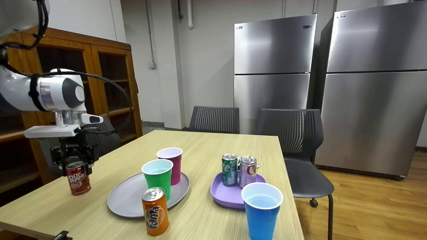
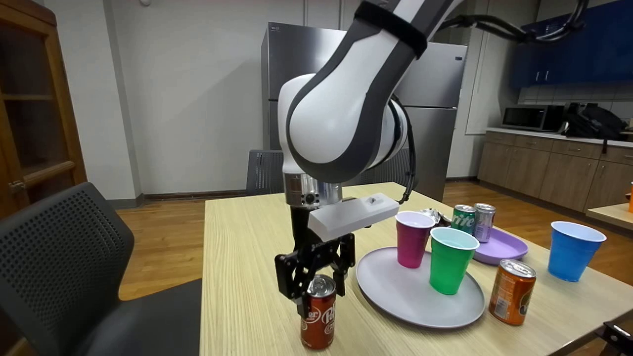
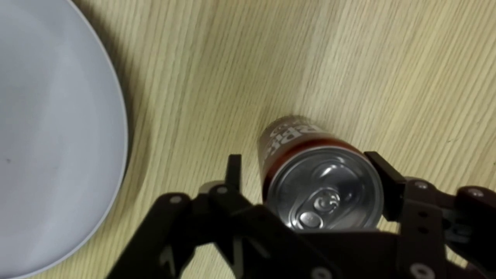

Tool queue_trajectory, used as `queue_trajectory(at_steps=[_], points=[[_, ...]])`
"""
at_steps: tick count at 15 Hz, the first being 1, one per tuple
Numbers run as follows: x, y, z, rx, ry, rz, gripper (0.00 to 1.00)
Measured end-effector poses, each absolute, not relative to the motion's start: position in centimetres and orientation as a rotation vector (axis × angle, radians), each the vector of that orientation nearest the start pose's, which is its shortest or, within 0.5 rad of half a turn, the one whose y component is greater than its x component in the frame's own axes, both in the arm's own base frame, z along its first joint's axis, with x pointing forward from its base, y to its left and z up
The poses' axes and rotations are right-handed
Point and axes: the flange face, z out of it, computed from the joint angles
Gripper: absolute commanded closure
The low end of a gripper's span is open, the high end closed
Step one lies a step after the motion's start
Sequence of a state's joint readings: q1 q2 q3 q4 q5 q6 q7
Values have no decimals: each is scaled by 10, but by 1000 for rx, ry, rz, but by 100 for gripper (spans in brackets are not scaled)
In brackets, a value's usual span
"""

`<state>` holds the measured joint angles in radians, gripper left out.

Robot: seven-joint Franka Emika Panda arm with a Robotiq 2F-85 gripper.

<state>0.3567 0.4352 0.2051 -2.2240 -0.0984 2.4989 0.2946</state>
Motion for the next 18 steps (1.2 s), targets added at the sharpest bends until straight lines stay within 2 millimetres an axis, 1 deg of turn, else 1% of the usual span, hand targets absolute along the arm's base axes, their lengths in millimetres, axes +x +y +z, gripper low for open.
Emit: queue_trajectory(at_steps=[1, 2, 6, 8, 10, 13, 15, 18], points=[[446, 287, 168, -3118, -532, 236, 58], [446, 287, 168, -3118, -532, 235, 62], [447, 287, 170, -3117, -532, 230, 62], [449, 288, 177, -3116, -530, 210, 62], [453, 289, 192, -3111, -525, 171, 62], [461, 287, 222, -3100, -534, 101, 62], [468, 281, 242, -3095, -550, 64, 62], [480, 268, 266, -3081, -580, 36, 62]])
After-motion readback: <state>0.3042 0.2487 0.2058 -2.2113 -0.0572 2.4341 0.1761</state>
